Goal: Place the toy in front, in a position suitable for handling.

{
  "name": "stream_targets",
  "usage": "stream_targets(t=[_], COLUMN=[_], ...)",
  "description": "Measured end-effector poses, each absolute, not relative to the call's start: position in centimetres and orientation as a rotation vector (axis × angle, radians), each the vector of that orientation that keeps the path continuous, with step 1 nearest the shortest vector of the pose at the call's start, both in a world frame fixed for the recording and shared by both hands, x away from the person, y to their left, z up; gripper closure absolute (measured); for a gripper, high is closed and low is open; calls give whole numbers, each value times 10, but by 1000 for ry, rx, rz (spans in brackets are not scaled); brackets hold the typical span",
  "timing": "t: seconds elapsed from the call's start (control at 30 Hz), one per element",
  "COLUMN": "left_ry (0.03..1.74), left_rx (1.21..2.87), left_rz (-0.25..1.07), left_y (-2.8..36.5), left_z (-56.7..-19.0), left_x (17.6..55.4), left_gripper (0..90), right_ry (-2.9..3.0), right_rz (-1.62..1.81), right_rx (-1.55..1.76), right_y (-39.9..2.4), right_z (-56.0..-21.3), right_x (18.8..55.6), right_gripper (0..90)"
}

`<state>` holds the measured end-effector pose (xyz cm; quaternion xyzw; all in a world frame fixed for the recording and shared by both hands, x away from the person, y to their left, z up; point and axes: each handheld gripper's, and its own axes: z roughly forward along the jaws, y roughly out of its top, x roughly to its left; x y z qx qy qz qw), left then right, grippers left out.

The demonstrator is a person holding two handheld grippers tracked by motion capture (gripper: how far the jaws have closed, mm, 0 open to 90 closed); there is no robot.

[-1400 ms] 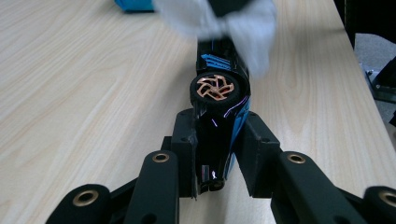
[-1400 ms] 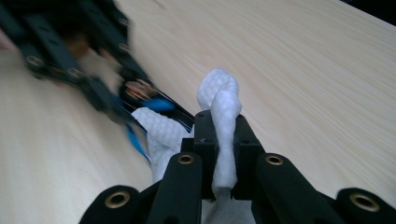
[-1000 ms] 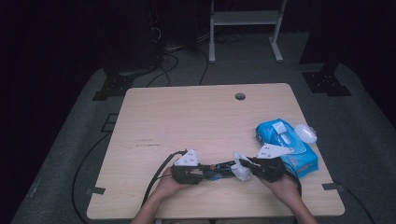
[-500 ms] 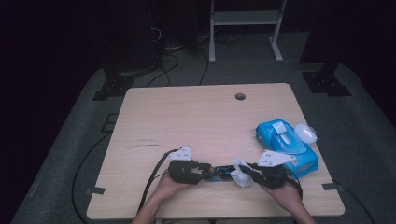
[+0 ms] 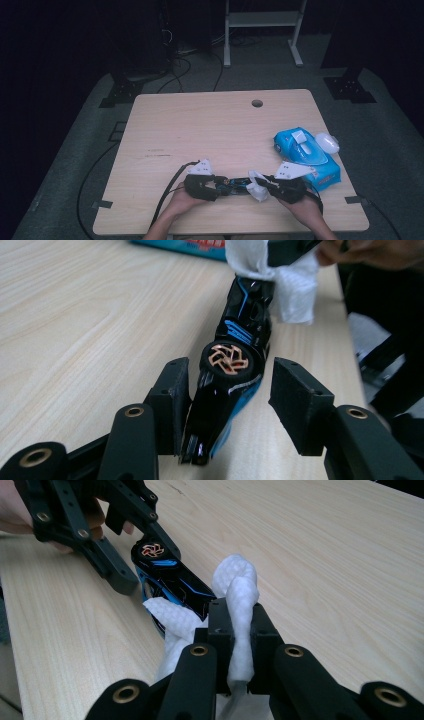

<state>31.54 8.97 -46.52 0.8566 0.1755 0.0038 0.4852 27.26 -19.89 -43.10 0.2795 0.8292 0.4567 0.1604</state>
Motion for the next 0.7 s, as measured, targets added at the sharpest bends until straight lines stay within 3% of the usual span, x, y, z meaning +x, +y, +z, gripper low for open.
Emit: stream_targets(t=[0.1, 0.7], left_ry=[390, 256], left_rx=[2088, 2091], left_rz=[-13, 12], left_y=[90, 100], left_z=[-465, -447], left_x=[318, 351], left_gripper=[602, 664], right_ry=[2362, 2389], right_rz=[1296, 1305], right_rx=[800, 900], right_y=[-201, -199], right_z=[-431, -428], right_x=[272, 313], right_gripper=[835, 835])
